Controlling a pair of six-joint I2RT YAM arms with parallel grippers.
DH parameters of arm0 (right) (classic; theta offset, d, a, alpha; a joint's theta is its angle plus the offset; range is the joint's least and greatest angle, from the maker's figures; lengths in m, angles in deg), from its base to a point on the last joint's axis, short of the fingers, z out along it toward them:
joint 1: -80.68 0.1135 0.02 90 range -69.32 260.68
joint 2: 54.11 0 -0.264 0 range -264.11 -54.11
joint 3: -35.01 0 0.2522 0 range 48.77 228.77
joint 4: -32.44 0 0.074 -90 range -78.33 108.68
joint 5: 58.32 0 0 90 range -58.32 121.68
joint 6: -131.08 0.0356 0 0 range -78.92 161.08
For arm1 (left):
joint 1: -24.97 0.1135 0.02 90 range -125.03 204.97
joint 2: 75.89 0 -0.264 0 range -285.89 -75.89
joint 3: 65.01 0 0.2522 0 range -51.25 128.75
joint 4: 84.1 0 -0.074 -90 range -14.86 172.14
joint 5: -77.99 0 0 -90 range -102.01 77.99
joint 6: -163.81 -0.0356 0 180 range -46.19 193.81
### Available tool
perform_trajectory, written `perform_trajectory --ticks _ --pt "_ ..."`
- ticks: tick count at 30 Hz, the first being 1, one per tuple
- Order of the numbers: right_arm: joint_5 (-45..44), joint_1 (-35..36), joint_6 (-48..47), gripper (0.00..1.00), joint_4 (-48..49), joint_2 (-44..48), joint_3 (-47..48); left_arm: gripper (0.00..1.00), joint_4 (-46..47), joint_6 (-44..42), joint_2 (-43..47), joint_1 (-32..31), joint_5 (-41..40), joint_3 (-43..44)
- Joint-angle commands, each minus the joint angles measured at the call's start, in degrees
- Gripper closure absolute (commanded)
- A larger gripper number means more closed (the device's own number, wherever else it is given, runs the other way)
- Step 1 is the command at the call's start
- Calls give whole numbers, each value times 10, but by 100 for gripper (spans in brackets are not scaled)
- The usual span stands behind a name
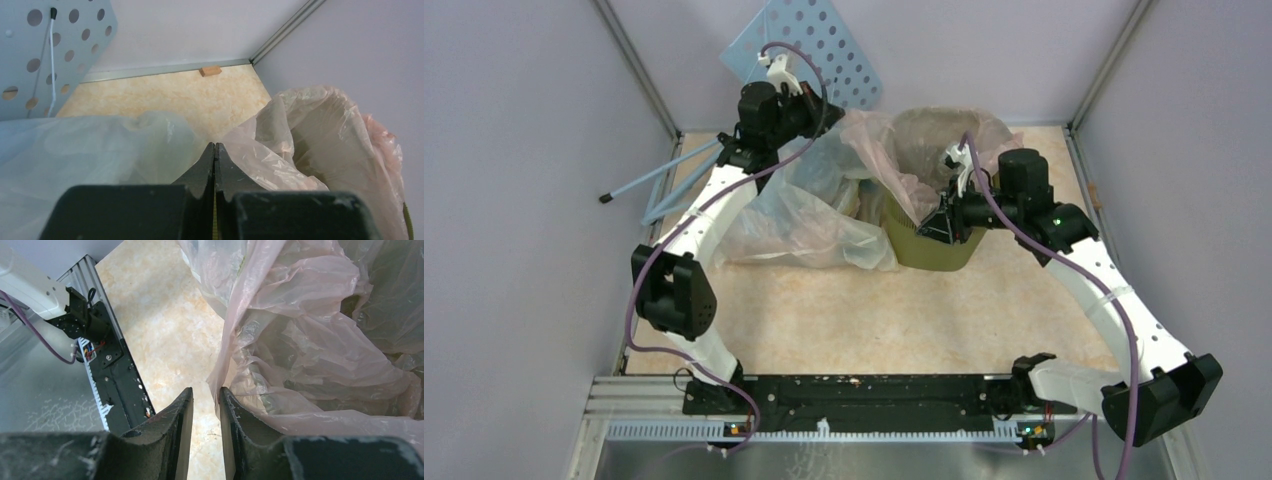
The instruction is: Put the trash bags into the trash bin
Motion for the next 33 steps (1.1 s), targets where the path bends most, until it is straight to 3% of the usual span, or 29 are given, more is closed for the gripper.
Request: perform_trajectory --ticks 1,7,19,27,33 --pt "4 7 3 76 14 1 -5 100 44 19 22 7 15 -51" --pt "-2 7 10 76 15 -7 -15 100 100 37 15 9 25 -128" --pt "-39 7 32 77 17 3 -13 100 162 34 -48 -1 61 -153" --pt "-63 8 62 64 7 43 17 100 204 16 -85 -25 63 -146" --pt "-159 8 125 54 -29 63 75 100 222 8 -101 -39 59 -139"
